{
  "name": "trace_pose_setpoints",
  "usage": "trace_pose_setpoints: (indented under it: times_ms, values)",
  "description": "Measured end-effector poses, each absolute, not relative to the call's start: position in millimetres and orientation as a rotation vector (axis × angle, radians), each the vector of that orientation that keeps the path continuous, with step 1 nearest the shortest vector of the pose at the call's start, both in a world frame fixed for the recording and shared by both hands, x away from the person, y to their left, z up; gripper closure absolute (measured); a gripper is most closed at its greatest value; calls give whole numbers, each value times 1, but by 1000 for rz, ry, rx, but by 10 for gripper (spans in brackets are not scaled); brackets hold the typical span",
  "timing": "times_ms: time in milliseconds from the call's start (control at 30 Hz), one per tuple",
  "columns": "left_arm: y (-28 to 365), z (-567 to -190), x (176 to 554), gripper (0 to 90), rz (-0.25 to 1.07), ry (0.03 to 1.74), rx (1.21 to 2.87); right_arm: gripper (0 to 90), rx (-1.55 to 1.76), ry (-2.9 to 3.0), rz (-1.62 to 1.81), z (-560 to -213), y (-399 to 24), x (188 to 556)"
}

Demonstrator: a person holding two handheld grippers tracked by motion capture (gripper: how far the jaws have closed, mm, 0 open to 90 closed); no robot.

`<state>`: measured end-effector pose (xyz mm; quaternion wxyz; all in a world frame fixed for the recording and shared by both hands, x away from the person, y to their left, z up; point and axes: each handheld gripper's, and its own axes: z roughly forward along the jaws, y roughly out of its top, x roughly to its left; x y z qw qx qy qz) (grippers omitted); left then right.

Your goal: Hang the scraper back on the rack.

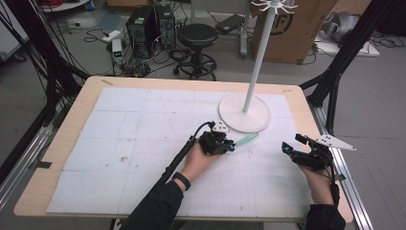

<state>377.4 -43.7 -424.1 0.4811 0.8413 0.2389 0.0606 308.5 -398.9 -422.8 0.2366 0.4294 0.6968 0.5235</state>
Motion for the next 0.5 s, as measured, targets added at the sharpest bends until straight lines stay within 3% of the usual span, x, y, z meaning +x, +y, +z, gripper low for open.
trace_pose_setpoints:
  times_ms: [500]
  values:
    - [-3,-345,390,811,219,606,1843,234,1180,1913,1436,-423,-398,308]
